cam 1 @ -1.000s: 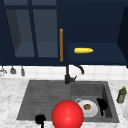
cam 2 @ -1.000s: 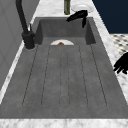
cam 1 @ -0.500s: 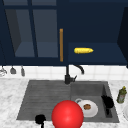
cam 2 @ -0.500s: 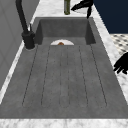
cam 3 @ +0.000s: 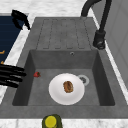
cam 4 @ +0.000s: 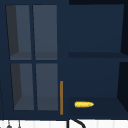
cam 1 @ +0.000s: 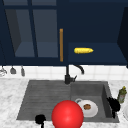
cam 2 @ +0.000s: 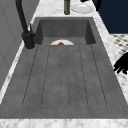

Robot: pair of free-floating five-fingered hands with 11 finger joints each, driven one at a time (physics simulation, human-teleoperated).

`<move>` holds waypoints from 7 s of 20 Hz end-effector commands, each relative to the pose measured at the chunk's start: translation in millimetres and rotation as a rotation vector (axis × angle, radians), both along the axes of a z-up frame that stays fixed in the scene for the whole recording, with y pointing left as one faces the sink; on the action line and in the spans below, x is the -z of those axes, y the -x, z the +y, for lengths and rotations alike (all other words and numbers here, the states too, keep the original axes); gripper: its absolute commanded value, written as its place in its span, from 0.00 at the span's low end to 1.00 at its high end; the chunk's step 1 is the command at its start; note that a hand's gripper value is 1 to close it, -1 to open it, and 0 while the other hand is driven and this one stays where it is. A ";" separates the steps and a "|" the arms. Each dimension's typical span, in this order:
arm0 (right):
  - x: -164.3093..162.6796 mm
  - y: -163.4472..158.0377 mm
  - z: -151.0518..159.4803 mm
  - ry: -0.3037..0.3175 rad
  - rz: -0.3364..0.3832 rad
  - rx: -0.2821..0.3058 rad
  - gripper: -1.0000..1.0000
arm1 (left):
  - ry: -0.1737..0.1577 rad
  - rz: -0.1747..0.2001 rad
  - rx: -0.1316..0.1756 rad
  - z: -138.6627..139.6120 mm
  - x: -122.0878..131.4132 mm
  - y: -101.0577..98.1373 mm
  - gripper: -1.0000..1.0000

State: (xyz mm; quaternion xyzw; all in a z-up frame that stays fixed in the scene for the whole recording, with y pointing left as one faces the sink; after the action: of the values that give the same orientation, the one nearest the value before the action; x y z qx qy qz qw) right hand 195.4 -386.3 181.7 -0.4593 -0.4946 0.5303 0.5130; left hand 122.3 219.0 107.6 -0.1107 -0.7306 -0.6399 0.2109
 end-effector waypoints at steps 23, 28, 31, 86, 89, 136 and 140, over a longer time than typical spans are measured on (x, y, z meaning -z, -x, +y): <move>-24.6 125.8 -15.7 -0.027 -0.038 0.047 0.00 | 0.000 0.000 0.000 0.0 0.0 0.0 0.50; -33.8 122.4 -41.4 -0.053 -0.025 0.007 0.00 | 0.000 0.000 0.000 0.0 0.0 0.0 0.50; -42.3 122.1 -59.7 -0.057 -0.016 0.004 0.00 | 0.000 0.000 0.000 0.0 0.0 0.0 0.50; -231.0 -12.9 -267.5 -0.006 0.252 -0.022 0.00 | 0.000 0.000 0.000 0.0 0.0 0.0 0.50; -245.0 -4.9 -267.0 -0.004 0.287 -0.014 0.00 | 0.000 0.000 0.000 0.0 0.0 0.0 0.50; -446.6 168.1 -168.7 0.146 0.352 0.014 0.00 | 0.000 0.000 0.000 0.0 0.0 0.0 0.50; -469.4 185.7 -154.0 0.166 0.380 0.025 0.00 | 0.000 0.000 0.000 0.0 0.0 0.0 0.50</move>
State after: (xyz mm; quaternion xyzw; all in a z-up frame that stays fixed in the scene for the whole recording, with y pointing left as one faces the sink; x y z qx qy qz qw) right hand 20.4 -551.6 631.9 -0.3829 -0.3521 0.6320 0.5745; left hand 122.3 219.0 107.6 -0.1107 -0.7306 -0.6399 0.2109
